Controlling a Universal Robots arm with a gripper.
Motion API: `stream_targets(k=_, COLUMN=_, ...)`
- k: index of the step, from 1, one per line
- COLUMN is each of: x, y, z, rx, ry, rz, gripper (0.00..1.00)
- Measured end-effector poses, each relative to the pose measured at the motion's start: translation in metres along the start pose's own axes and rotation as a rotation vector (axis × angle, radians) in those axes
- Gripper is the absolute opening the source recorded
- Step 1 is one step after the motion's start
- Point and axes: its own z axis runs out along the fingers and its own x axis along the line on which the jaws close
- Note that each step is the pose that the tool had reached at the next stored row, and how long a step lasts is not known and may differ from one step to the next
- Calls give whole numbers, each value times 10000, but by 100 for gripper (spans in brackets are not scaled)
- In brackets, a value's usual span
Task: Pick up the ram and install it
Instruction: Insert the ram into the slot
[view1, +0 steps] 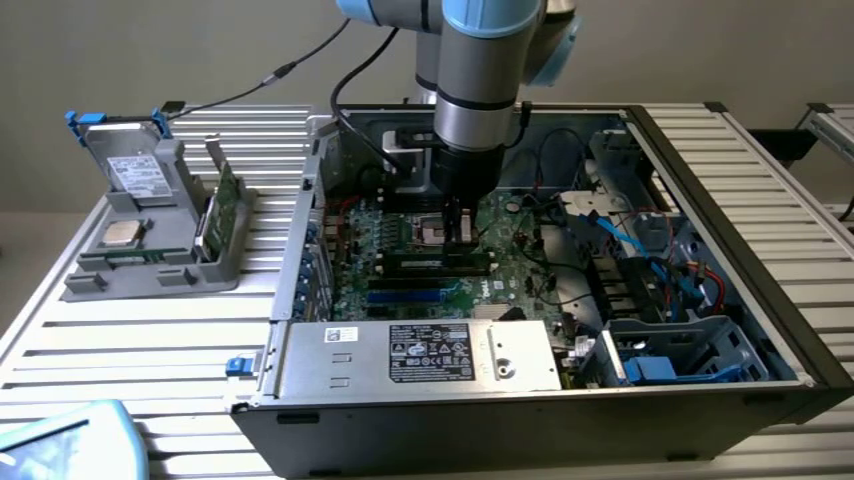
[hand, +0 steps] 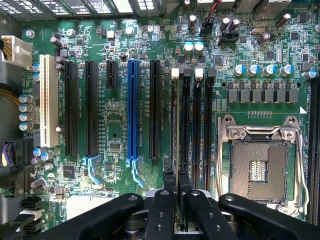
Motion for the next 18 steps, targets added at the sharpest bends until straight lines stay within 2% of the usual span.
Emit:
stream_targets(k=6, x=0, y=0, z=0, rx=-1, ry=0, rz=0, gripper=14)
stream_targets(k=7, x=0, y=0, z=0, rx=0, ry=-1, rz=0, gripper=16)
stream_targets(k=9, x=0, y=0, z=0, rx=0, ry=0, rz=0, gripper=28)
stream_targets(k=10, x=0, y=0, z=0, rx=1, ry=0, rz=0, gripper=28)
stream_targets(k=11, x=0, y=0, z=0, rx=0, ry=-1, rz=0, gripper=34)
stream_targets(k=14, x=0, y=0, z=0, rx=0, ry=0, rz=0, gripper=39)
stream_targets(k=15, x=0, y=0, z=0, rx=0, ry=-1, rz=0, gripper=46)
stream_targets(k=18, x=1, y=0, z=-7, rx=0, ry=1, rz=1, gripper=46)
